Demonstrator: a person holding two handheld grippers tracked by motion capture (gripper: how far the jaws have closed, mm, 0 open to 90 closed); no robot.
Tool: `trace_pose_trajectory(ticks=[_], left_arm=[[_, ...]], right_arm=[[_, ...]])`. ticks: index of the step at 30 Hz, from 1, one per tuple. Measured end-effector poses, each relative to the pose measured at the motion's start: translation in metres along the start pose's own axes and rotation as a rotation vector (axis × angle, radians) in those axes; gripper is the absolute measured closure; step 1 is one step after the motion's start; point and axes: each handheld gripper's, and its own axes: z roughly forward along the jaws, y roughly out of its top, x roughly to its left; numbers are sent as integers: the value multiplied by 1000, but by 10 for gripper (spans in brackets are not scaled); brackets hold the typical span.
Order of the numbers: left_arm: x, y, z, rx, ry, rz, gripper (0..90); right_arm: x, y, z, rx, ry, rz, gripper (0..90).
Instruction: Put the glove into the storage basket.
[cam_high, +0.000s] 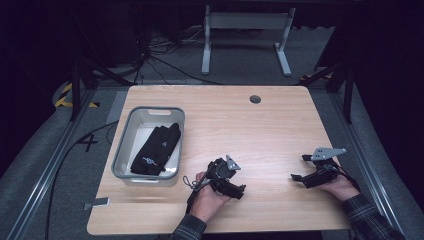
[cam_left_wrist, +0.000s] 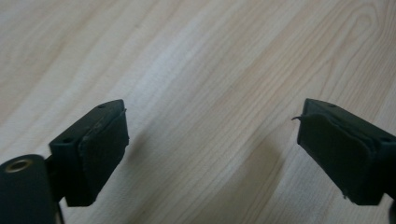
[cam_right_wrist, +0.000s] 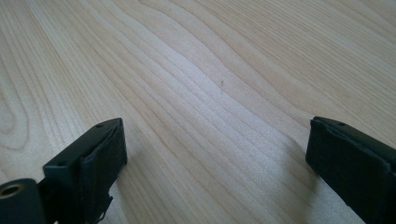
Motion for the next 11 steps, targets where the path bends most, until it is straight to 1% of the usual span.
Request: trace_pose_trajectory(ticks=[1,2,3,4,5,6,7,8,11], left_arm=[[0,-1,3,16,6,6,60],[-1,-1,4,18,12,16,29],[-1,-1,5,23,23,27,16],[-2,-1,6,21,31,32,14],[-2,-2,7,18,35,47,2],[-2,-2,7,12,30,48,0],[-1,-4,7,-6,31,50,0],[-1,-5,7,-11,30,51,0],[-1,-9,8,-51,22,61,0]], right_arm=[[0,0,0,1,2,1,58],[0,0,0,1,3,-2,58],[0,0,0,1,3,-3,58],[0,0,0,2,5,-3,58],[0,0,0,2,5,-2,58],[0,0,-1,2,5,-2,58],[0,0,-1,2,5,-3,58],[0,0,-1,2,5,-2,58],[1,-1,-1,1,4,0,58]])
